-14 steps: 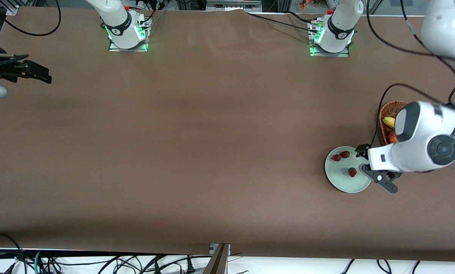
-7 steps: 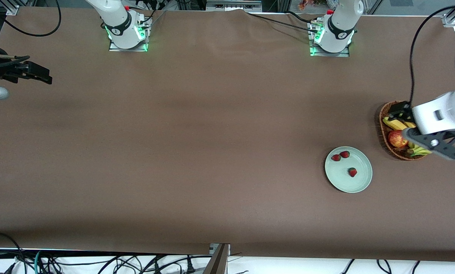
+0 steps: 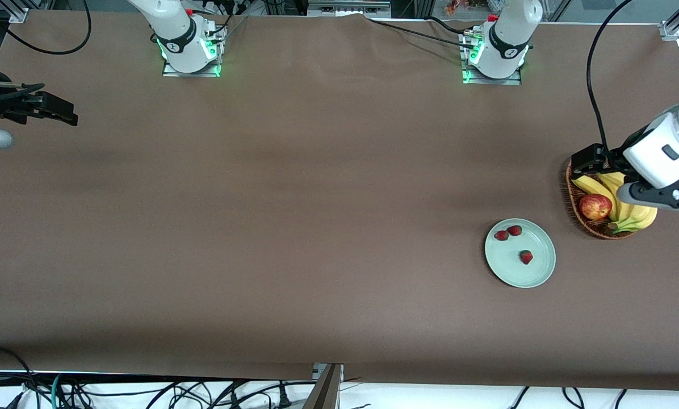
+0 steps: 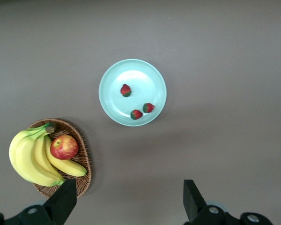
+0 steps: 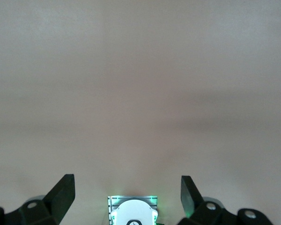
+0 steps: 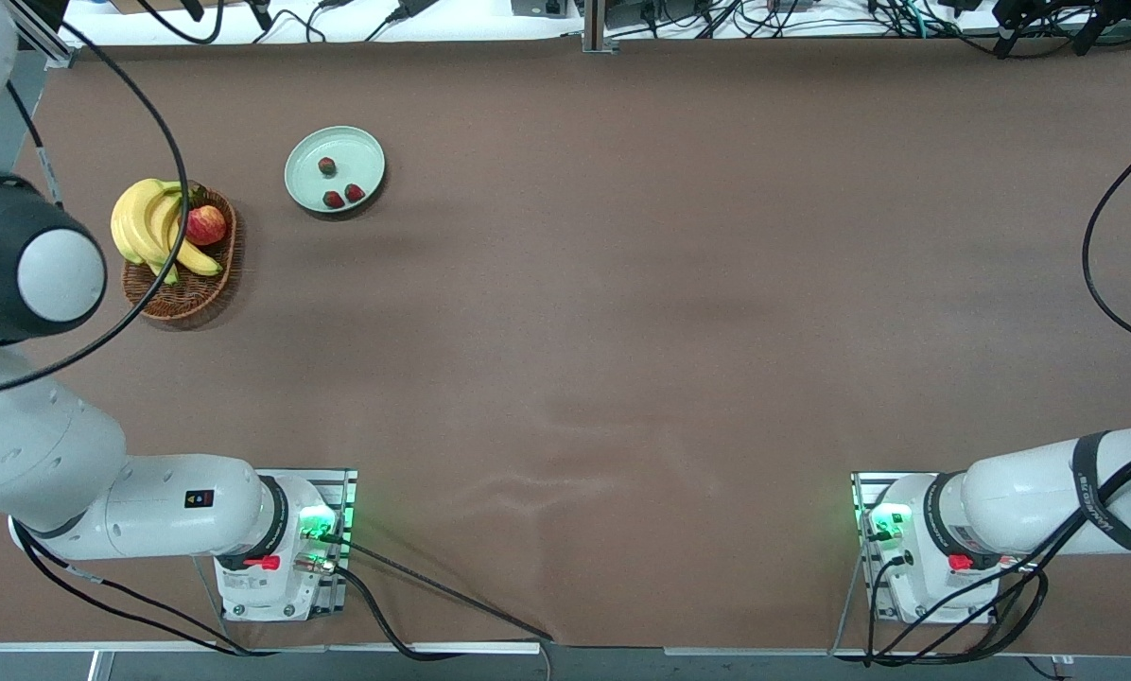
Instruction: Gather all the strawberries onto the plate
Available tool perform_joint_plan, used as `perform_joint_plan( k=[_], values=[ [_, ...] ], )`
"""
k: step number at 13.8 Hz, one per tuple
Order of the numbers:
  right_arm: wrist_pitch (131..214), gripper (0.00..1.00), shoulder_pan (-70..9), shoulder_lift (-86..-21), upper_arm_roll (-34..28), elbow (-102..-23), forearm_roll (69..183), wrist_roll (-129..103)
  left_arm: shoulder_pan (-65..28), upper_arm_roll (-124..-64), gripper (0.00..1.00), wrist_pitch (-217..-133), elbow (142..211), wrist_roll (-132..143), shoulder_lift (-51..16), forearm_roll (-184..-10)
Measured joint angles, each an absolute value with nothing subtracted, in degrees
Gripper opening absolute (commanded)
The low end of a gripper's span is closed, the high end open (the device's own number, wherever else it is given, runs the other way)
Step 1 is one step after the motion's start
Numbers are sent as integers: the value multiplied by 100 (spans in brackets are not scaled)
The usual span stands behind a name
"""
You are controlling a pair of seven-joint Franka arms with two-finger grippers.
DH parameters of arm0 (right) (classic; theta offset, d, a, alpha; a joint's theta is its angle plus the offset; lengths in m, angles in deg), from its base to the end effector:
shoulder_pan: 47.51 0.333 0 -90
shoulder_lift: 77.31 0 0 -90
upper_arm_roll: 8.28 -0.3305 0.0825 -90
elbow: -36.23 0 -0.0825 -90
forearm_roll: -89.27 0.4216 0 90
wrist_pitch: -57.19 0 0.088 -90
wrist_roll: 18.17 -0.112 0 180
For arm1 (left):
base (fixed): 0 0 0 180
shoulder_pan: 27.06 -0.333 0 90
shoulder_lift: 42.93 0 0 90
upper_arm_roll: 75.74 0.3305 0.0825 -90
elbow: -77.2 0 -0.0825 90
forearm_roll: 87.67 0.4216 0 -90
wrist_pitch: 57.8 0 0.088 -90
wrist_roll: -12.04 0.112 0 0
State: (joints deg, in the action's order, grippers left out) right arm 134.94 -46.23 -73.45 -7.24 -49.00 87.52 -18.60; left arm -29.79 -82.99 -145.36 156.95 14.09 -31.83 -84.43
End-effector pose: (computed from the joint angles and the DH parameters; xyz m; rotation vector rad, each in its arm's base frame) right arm 0.5891 -0.0011 0.6193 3.0937 -0.0107 -0.3068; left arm 0.6475 -0.0366 0.6017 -3.1021 0.1742 0.0858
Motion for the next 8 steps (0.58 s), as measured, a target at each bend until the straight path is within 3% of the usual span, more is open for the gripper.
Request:
perform_joint_plan(
  k=[4,8],
  values=[
    [13493,100,-4624,-7344,-724,-4897,8752,-1860,-2188,-7447,100,-15220,17297,1370,-4356,-8542],
    [13493,100,-4628,-7343,-724,-4896,8752,-1860,-2213,-7497,100,-15341,17522,1340,-4472,-8601]
  ],
)
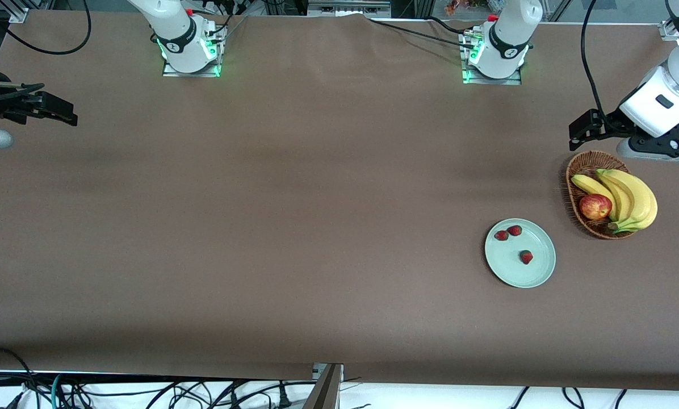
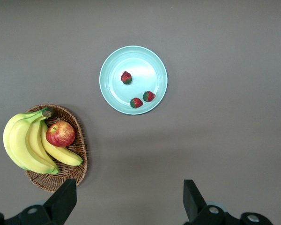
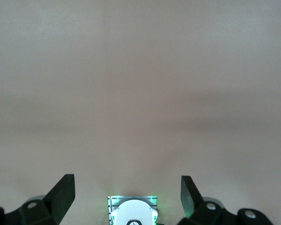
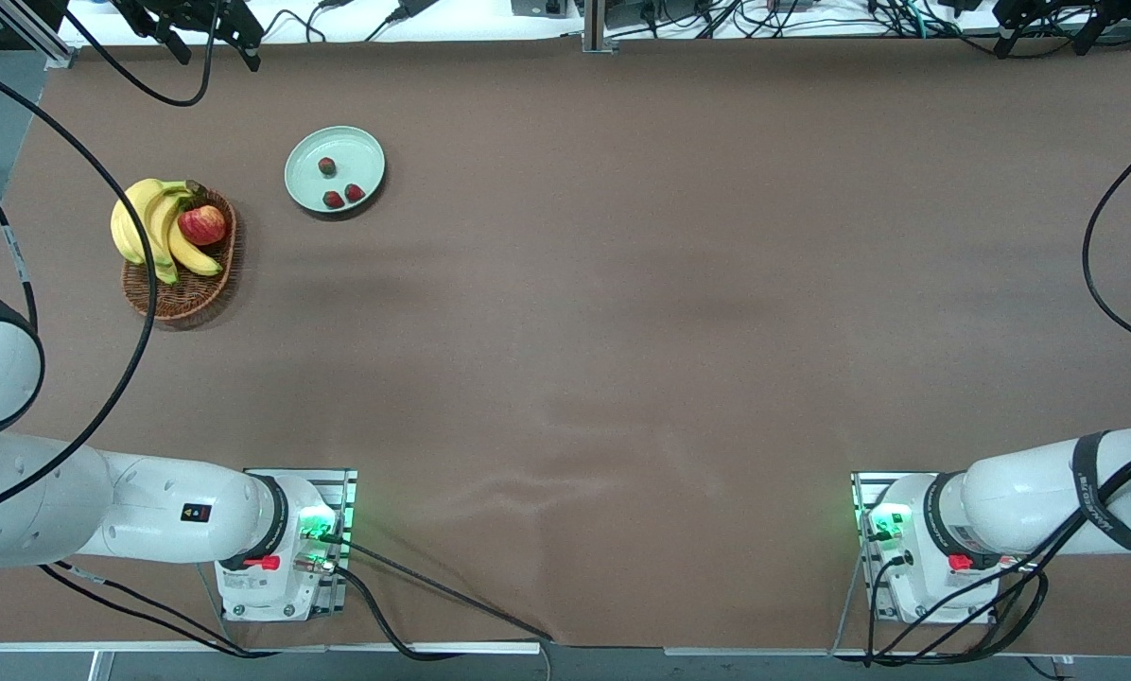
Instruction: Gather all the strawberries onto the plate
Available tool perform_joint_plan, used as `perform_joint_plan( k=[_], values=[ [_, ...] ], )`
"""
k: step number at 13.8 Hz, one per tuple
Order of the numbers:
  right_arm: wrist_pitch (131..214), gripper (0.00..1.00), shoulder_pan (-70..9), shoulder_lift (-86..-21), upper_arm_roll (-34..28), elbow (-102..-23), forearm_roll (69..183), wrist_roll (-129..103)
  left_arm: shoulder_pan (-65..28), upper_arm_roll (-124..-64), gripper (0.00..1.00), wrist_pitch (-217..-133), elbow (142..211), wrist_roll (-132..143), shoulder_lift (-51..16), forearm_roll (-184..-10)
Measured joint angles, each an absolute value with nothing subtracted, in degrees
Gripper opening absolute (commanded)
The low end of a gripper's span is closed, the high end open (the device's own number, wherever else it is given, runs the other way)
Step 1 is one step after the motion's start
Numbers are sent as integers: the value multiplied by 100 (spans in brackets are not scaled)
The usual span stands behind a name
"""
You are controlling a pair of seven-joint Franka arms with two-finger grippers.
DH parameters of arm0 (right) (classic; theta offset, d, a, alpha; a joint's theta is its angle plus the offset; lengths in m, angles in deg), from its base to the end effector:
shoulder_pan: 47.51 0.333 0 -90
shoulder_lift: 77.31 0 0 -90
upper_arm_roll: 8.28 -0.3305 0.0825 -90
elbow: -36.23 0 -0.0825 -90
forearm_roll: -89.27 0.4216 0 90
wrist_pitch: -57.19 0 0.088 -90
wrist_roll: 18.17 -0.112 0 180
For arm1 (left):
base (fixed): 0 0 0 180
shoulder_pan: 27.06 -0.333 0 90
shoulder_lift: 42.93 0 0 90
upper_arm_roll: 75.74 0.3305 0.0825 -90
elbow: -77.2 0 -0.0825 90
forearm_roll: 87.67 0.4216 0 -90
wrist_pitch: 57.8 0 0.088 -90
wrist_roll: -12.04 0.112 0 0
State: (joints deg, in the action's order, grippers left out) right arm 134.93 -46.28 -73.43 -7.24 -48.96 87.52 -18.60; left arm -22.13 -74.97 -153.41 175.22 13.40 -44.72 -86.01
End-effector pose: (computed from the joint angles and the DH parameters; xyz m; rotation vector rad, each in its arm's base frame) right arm 0.5892 -0.0016 0.6195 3.0938 -0.0121 -0.3066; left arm 0.5857 -0.0395 0.5893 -3.1091 0.1546 0.0158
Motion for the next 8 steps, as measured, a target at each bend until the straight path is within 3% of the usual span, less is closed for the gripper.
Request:
perform_joint_plan(
  k=[8],
  values=[
    [13493,100,-4638,-7343,-724,-4895,8752,-1860,-2443,-7604,100,-15344,17555,1315,-4471,-8604]
  ],
)
